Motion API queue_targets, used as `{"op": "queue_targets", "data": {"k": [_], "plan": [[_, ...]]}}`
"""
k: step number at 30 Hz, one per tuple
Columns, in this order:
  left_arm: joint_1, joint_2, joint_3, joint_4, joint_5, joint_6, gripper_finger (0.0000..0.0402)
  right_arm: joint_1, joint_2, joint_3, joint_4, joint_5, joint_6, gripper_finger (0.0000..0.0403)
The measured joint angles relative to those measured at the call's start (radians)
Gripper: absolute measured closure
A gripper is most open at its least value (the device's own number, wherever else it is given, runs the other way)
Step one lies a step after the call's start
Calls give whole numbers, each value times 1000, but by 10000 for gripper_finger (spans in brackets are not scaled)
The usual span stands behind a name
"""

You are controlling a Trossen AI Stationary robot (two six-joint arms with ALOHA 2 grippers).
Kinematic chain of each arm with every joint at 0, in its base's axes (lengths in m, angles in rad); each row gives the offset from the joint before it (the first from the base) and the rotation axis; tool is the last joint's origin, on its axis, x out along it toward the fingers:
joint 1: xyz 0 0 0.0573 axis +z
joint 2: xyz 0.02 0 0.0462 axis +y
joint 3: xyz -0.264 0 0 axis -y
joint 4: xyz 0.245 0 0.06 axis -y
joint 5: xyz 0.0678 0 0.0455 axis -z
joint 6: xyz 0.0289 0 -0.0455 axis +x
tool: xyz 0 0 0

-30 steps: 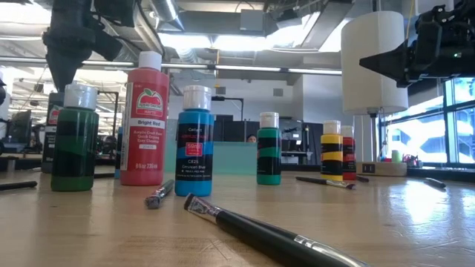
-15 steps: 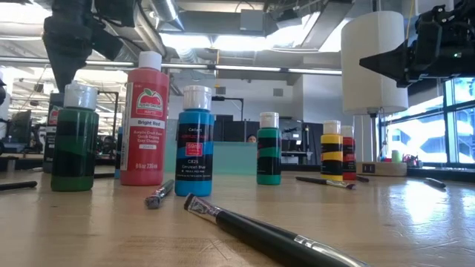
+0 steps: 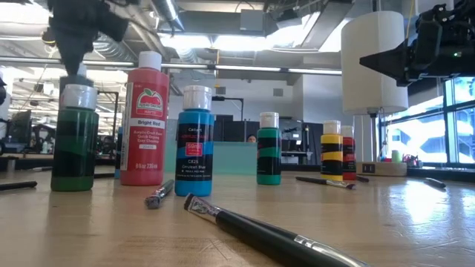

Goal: Pick & Place Paint Supplies
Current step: Put the big black paint bottle into the green bin

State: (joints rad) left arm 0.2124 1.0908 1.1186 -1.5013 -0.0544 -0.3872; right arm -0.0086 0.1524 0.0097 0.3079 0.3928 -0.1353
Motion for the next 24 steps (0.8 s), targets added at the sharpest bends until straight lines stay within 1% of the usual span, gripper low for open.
{"op": "queue_targets", "data": {"k": [2, 7, 12, 16, 20, 24], "plan": [[-16, 13, 45, -14, -8, -1, 287, 0, 0, 0, 3, 6, 0, 399], [-53, 93, 187, -72, -87, 7, 287, 0, 0, 0, 5, 8, 0, 399], [-68, 218, 375, -72, -131, 120, 287, 0, 0, 0, 4, 26, 0, 399], [-53, 327, 533, -69, -189, 209, 287, 0, 0, 0, 2, 26, 0, 399], [-20, 430, 678, -69, -188, 283, 287, 0, 0, 0, -9, 26, 1, 399], [30, 528, 800, -70, -187, 389, 287, 0, 0, 0, -12, 26, 1, 399]]}}
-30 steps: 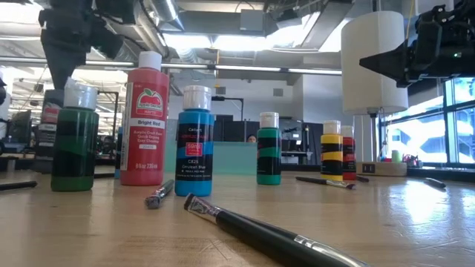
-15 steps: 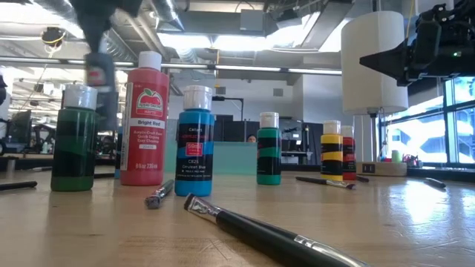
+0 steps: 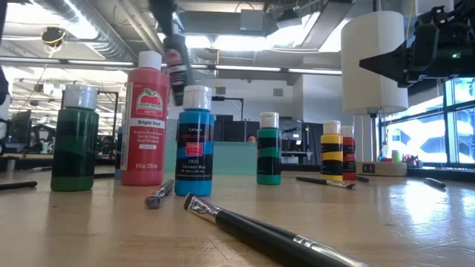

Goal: Pick & Place Paint Supplies
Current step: Put the big black paint bottle into the green bin

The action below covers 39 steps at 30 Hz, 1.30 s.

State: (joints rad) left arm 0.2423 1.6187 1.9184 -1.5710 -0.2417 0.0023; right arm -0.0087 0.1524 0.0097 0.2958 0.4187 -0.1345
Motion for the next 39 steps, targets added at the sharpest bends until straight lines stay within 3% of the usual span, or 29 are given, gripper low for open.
{"op": "queue_targets", "data": {"k": [11, 18, 26, 33, 39], "plan": [[246, 256, 257, 0, -47, 187, 287, -1, 0, 0, 0, 0, -4, 399], [387, 392, 366, 4, 87, 245, 287, -2, 0, 0, 0, 0, -14, 399], [501, 481, 372, 0, 134, 255, 287, -35, 0, 0, -21, 0, -16, 399], [564, 523, 372, 0, 215, 233, 287, -57, 0, 0, -55, -1, -16, 399], [587, 561, 372, 0, 220, 219, 287, -59, 0, 0, -53, -4, -16, 399]]}}
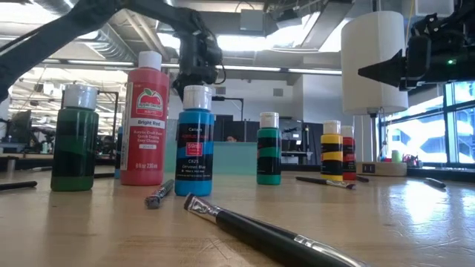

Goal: Pick & Place Paint Supplies
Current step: Put the big black paint bottle into the green bin, then put the silver paintbrush into the green cup

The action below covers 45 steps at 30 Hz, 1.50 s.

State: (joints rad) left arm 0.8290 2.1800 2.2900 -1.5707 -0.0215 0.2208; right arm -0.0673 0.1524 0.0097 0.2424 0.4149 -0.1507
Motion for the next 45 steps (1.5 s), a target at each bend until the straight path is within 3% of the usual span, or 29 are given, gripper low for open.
{"op": "queue_targets", "data": {"k": [10, 19, 29, 38, 45], "plan": [[10, 18, -56, 14, 46, 0, 285, 0, 0, 0, -11, 0, 0, 399], [9, 15, -58, 31, 46, -10, 234, 0, 0, 0, -16, 0, 0, 399], [9, 11, -58, 13, 34, -9, 238, 0, 0, 0, -19, 1, -1, 399], [-10, 9, 62, 0, 29, -50, 238, 0, 0, 0, -19, 3, -7, 399], [-52, -72, 57, -1, -16, -96, 236, 0, 0, 0, -28, -19, 4, 399]]}}
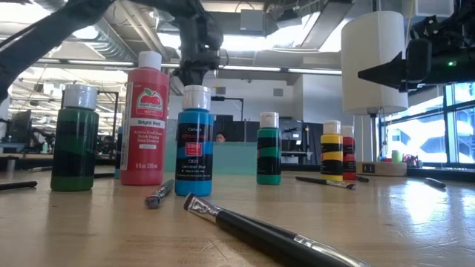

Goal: Pick & Place Paint Supplies
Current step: Put the silver paintbrush into the green cup

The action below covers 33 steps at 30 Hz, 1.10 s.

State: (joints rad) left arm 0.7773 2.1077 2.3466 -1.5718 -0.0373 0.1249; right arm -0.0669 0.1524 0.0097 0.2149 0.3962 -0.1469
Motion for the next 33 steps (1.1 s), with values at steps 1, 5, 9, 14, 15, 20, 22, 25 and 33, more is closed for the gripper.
{"op": "queue_targets", "data": {"k": [1, 5, 9, 14, 15, 20, 22, 25, 33], "plan": [[-11, -16, 0, 1, -9, -14, 237, 0, 0, 0, -1, -11, 1, 399], [-55, -97, 0, 1, -10, -38, 238, 0, 0, 0, -1, -60, 1, 399], [-121, -182, 0, 1, 19, -96, 236, 0, 0, 0, 18, -133, 3, 399], [-225, -301, 0, 1, 72, -180, 240, 0, 0, 0, 38, -267, 8, 392], [-249, -321, 0, 1, 79, -191, 241, 0, 0, 0, 37, -270, 12, 387], [-364, -431, 0, 1, 82, -253, 242, 0, 0, 0, 37, -290, 57, 340], [-406, -469, 0, 1, 81, -275, 241, 0, 0, 0, 37, -297, 73, 315], [-474, -527, 0, 1, 80, -298, 241, 0, 0, 0, 36, -296, 125, 272], [-676, -625, 0, 0, -28, -333, 244, 3, 17, 76, -47, -322, 335, 159]]}}
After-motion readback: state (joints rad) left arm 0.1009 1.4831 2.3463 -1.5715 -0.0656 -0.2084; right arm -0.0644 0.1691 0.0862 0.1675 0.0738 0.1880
